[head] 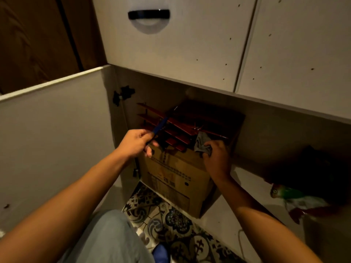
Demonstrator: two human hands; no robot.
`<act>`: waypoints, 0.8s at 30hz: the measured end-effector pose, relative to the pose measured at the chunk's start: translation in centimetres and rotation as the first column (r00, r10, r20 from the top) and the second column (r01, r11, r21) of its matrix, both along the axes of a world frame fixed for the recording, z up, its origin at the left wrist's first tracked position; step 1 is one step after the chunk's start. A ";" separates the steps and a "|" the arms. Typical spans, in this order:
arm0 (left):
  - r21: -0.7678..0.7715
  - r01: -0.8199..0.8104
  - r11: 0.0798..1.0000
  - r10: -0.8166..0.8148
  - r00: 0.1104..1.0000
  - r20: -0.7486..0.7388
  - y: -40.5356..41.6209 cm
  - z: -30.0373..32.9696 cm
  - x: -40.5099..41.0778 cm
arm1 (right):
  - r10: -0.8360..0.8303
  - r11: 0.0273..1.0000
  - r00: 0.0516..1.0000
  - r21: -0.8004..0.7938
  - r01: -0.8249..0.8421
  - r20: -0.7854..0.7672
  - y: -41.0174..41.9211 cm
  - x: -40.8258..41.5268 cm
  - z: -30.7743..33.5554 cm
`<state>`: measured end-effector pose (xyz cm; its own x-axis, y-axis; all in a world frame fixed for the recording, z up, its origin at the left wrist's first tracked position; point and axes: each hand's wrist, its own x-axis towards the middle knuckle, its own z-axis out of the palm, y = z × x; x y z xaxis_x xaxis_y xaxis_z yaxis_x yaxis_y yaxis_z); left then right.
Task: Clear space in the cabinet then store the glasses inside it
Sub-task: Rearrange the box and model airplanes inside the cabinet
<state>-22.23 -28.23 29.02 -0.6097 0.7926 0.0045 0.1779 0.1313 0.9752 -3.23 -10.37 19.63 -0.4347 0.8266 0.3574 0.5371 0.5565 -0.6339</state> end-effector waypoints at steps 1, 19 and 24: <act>-0.002 -0.017 1.000 0.017 1.000 -0.014 0.2 0.1 -0.4 | -0.002 1.000 1.000 -0.006 0.002 0.031 0.0 -0.4 0.0; -0.127 -0.142 0.982 0.121 0.979 -0.161 2.1 0.3 -3.0 | -0.104 0.995 0.985 0.017 0.103 0.135 0.6 0.8 -0.3; -0.114 -0.156 0.981 0.139 0.980 -0.146 3.1 0.8 -3.1 | -0.045 0.999 0.992 -0.006 0.046 0.120 0.5 0.9 -0.1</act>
<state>-25.30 -25.18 29.78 -0.7202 0.6937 0.0030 0.2778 0.2844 0.9176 -2.32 -9.90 19.57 -0.4359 0.8494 0.2976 0.6338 0.5245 -0.5686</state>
